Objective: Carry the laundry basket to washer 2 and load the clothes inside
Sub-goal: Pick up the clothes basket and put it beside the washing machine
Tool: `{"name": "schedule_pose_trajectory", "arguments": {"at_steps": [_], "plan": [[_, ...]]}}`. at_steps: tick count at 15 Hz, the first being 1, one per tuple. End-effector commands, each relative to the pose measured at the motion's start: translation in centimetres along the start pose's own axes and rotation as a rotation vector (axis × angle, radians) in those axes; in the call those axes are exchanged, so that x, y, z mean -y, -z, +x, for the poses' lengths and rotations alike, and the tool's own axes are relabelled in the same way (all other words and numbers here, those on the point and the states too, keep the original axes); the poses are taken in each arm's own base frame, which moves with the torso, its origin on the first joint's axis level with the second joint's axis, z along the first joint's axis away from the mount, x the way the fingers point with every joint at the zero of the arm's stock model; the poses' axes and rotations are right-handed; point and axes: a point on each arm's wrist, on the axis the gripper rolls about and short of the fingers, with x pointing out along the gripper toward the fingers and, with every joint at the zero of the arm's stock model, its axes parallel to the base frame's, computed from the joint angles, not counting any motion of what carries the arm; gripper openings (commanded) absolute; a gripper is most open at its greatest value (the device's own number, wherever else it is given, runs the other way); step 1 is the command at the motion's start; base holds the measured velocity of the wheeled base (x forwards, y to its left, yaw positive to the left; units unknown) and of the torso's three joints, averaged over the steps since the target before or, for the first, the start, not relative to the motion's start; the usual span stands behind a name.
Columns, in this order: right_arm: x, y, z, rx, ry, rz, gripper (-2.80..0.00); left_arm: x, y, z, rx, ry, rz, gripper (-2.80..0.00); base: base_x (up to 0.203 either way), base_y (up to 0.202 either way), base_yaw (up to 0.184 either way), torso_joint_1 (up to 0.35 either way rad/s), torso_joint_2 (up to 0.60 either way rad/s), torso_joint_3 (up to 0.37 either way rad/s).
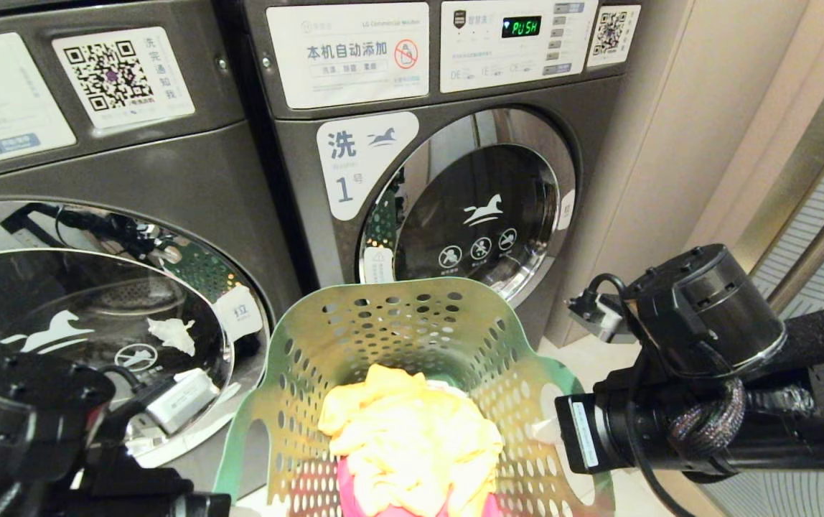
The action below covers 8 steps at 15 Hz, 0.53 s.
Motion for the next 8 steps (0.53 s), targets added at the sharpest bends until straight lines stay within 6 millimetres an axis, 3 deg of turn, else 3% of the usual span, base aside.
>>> {"name": "schedule_pose_trajectory", "arguments": {"at_steps": [1, 8], "plan": [[0.1, -0.1, 0.0, 0.008, 0.017, 0.002, -2.8, 0.0, 0.0, 0.2, -0.011, -0.002, -0.001, -2.8, 0.0, 0.0, 0.0, 0.002, 0.0, -0.203], [1.9, 0.0, 0.4, 0.029, 0.126, 0.044, -2.8, 0.8, 0.3, 2.1, -0.095, 0.0, 0.067, -2.8, 0.0, 0.0, 0.0, 0.005, 0.0, -0.197]]}}
